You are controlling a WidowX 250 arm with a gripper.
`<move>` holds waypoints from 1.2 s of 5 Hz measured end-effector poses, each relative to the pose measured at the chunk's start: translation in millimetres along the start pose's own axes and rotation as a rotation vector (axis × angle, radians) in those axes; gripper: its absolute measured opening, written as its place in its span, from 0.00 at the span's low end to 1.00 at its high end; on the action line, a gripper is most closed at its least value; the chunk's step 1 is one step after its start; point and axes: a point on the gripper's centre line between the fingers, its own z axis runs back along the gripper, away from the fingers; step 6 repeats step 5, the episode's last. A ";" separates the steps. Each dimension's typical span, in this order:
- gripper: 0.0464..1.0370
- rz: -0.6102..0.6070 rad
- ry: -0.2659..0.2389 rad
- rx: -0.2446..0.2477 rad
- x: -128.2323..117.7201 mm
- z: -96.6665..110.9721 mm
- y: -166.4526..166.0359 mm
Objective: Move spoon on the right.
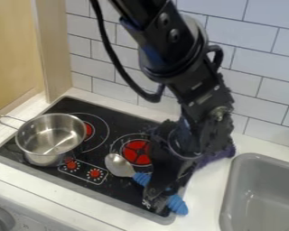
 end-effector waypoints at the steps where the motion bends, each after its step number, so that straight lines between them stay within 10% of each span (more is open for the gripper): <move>1: 0.96 -0.011 0.004 0.013 0.8 0.9 2.3; 4: 0.96 0.006 -0.041 -0.127 48.1 58.1 -4.9; 6: 0.96 0.003 -0.042 -0.125 48.7 58.4 -4.1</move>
